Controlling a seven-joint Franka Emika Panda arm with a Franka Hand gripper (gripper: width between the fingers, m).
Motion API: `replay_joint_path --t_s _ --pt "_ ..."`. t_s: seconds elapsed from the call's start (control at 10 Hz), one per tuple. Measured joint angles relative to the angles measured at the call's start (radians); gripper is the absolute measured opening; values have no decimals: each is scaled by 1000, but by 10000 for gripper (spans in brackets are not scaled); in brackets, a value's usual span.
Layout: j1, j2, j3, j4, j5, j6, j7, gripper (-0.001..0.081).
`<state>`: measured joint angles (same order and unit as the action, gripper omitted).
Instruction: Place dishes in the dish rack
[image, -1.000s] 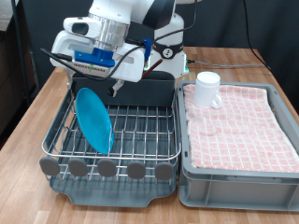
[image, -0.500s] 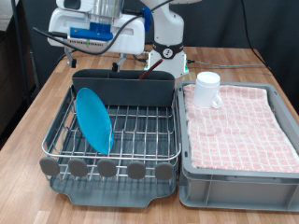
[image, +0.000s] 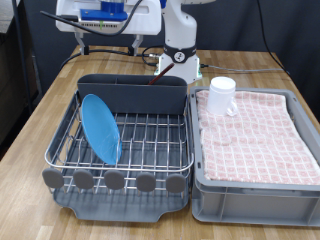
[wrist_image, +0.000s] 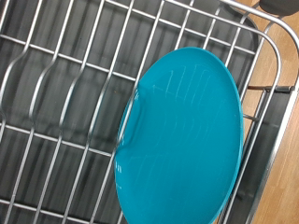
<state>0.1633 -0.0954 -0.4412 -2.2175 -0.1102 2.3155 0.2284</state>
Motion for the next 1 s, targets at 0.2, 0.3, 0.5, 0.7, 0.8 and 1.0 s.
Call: replay_joint_path --t_s 0.2,0.3,0.5,0.7,0.8,1.0 --pt "4 8 18 2 -19 -2 43 802" --pt "13 12 39 6 -29 -12 81 802" --pt "40 20 86 15 -26 -37 160 802" --pt "71 21 130 15 -10 -57 239 802" --pt "83 21 153 14 -10 -60 284 802" --pt "102 20 192 8 -7 -61 346 802"
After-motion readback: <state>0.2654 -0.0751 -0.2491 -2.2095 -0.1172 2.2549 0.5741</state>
